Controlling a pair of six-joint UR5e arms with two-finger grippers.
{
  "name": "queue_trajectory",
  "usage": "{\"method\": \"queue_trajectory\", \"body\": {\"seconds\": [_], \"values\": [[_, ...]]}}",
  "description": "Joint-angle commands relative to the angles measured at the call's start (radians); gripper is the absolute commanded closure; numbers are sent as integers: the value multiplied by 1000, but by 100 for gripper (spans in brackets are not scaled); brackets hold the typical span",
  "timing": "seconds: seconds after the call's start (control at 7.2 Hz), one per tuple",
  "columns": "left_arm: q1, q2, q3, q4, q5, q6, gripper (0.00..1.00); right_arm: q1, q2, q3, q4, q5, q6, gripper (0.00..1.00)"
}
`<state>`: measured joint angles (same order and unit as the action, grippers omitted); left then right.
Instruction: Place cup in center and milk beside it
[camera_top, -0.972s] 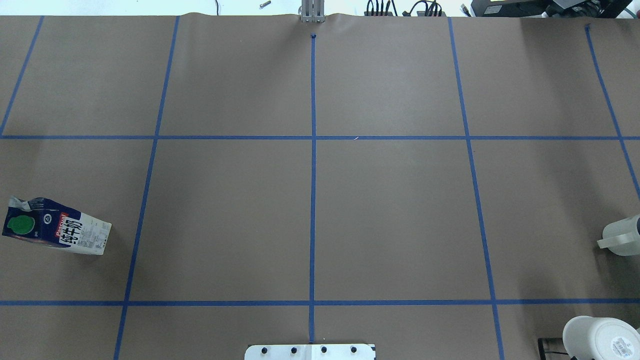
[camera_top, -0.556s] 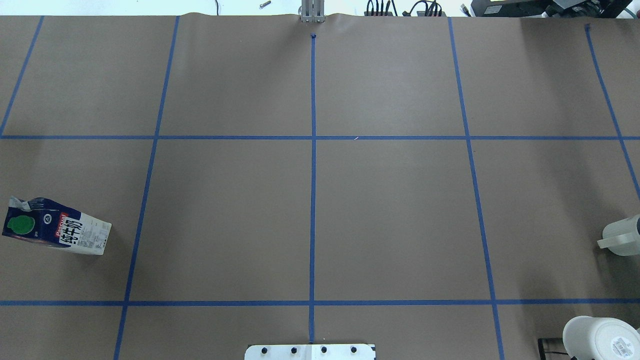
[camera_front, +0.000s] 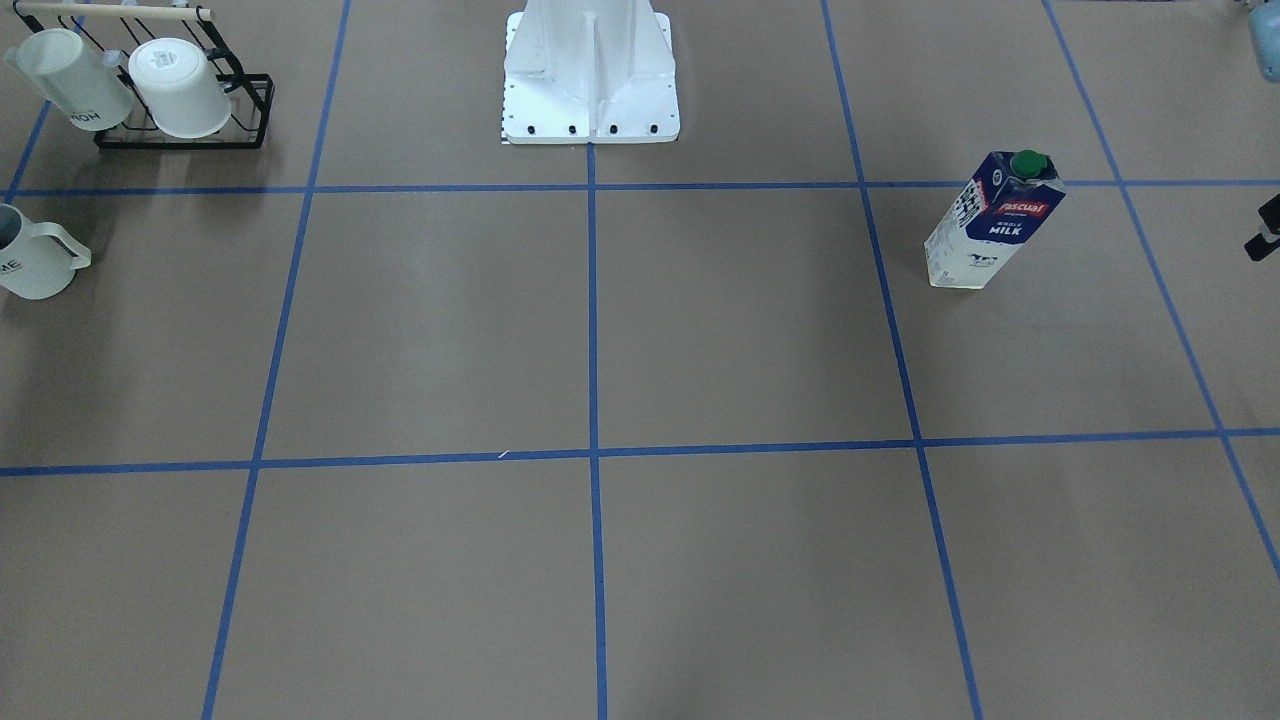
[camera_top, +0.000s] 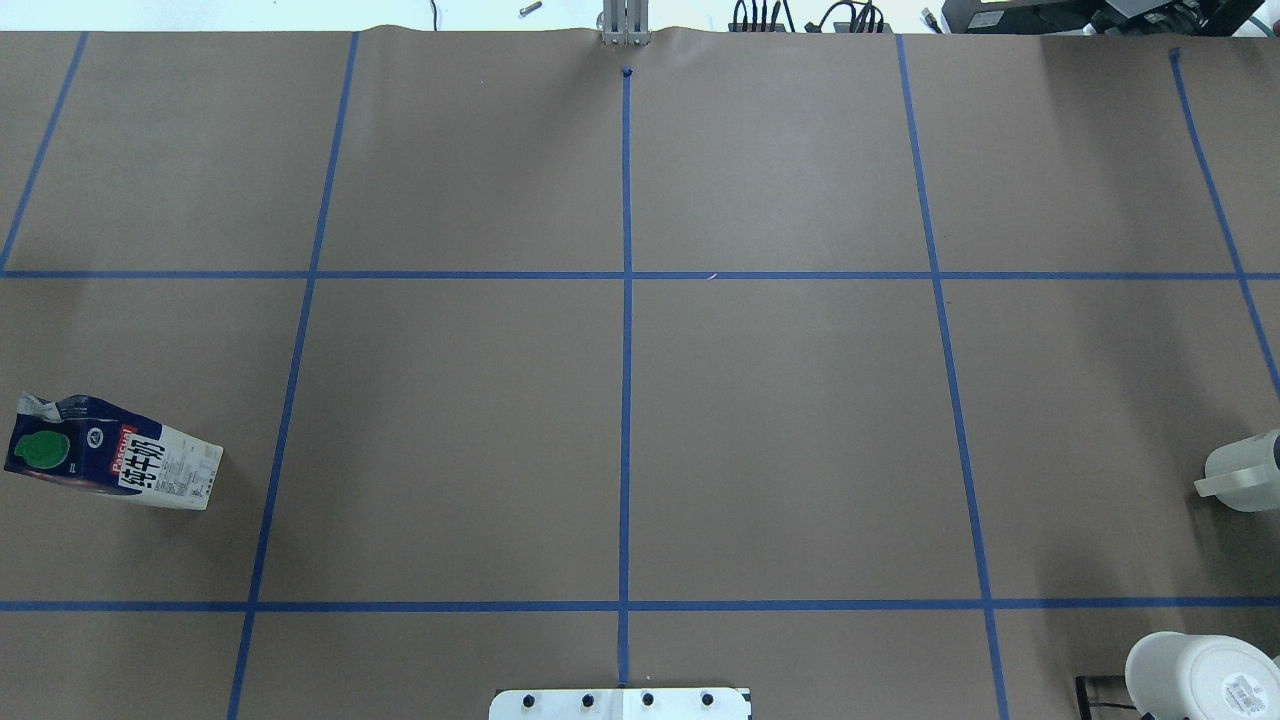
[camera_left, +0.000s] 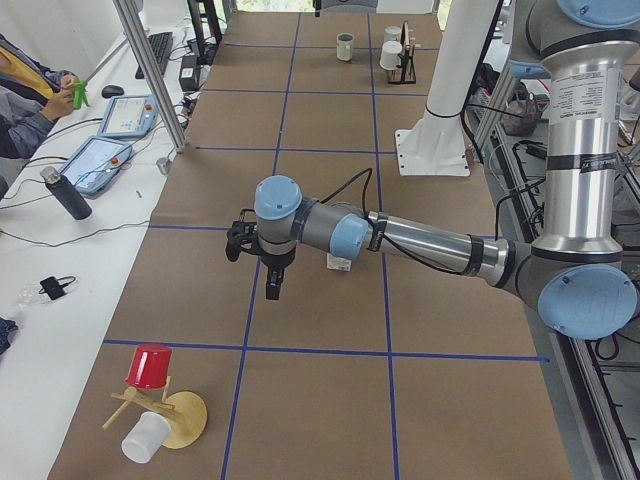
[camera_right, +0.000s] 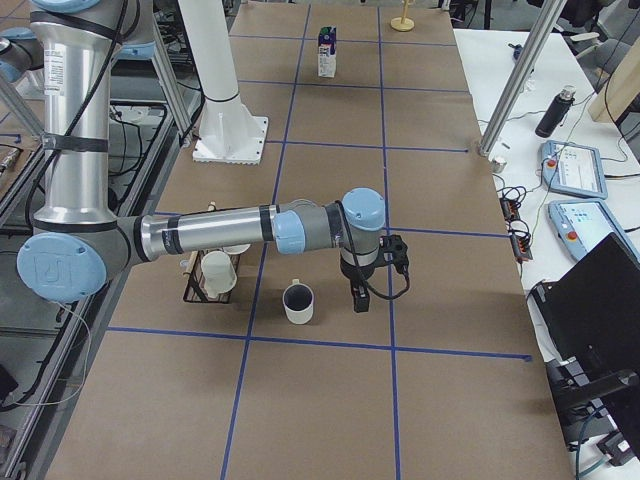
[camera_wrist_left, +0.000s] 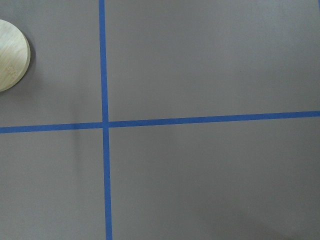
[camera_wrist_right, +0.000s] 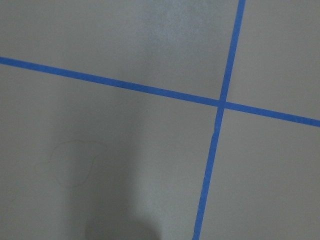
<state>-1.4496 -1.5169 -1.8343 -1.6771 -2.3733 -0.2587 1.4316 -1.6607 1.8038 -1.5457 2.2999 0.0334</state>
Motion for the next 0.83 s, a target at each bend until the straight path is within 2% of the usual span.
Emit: {"method": "queue_trajectory", "body": {"seconds": [0.0, 0.28, 0.69], "values": [[0, 3, 0, -1, -1, -1, 2, -37, -78, 29, 59, 39, -4, 0], [2, 4, 1, -1, -1, -1, 2, -89, -202, 34, 227, 35, 3, 0], [2, 4, 15, -3, -1, 1, 2, -123, -254, 28, 236, 29, 5, 0]]}}
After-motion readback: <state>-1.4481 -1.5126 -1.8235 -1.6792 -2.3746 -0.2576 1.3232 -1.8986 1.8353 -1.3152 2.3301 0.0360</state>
